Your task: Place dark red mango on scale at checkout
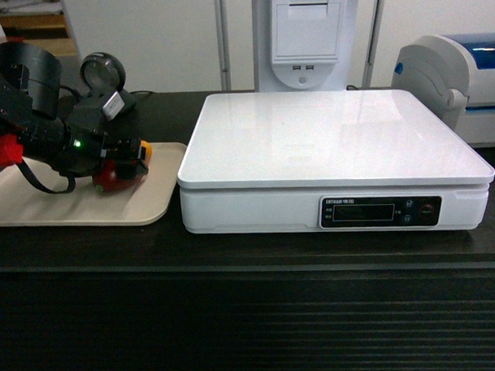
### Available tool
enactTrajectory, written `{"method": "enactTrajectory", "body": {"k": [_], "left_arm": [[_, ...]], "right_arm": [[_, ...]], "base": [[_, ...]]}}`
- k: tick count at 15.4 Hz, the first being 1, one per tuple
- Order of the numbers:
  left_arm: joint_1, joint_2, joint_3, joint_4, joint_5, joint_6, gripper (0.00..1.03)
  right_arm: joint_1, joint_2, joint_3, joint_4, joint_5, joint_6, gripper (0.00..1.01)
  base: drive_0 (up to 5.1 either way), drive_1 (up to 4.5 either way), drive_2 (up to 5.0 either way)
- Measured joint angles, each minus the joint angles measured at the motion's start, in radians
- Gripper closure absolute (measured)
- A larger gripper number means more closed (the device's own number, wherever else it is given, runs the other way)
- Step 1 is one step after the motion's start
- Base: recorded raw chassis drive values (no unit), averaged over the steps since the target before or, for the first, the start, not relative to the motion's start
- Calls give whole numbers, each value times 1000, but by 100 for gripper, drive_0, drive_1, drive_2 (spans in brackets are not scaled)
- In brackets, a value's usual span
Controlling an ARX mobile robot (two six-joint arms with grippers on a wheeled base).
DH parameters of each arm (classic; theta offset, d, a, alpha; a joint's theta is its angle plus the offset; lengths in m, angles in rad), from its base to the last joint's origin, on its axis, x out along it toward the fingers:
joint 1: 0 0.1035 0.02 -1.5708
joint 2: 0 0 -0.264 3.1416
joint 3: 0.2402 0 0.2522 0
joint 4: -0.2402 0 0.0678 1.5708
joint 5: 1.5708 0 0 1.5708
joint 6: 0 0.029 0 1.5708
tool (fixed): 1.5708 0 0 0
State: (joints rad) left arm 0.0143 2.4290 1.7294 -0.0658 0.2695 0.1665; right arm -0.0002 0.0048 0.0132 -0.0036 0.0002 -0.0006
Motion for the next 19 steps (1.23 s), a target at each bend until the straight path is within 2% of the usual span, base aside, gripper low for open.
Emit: {"method": "enactTrajectory", "body": {"k": [4,6,8,9,12,14,15,19], "left_arm": [[-4,-26,-53,45,14,-2,41],[-13,-102,-122,84,40,-29,41],[-45,-221,-162,129,70,-62,41],[-71,-281,-171,144,85,-77,41],[-206,-427,-172,156,126,-106,41],[-230,-435,-171,152,127,-106,41],[-283,-435,-169,135,128,-106,41],[-438,-361,-121,90,123,-114,41]], "right_arm": [[0,0,0,0,0,0,3],[0,0,0,0,0,0,3],[0,0,0,0,0,0,3],[0,0,0,0,0,0,3],[0,0,0,0,0,0,3],[0,0,0,0,0,0,3],[0,0,0,0,0,0,3],[0,0,0,0,0,0,3]], "base": [[0,0,0],[0,0,0],[0,0,0],[0,0,0],[0,0,0],[0,0,0],[0,0,0],[0,0,0]]}}
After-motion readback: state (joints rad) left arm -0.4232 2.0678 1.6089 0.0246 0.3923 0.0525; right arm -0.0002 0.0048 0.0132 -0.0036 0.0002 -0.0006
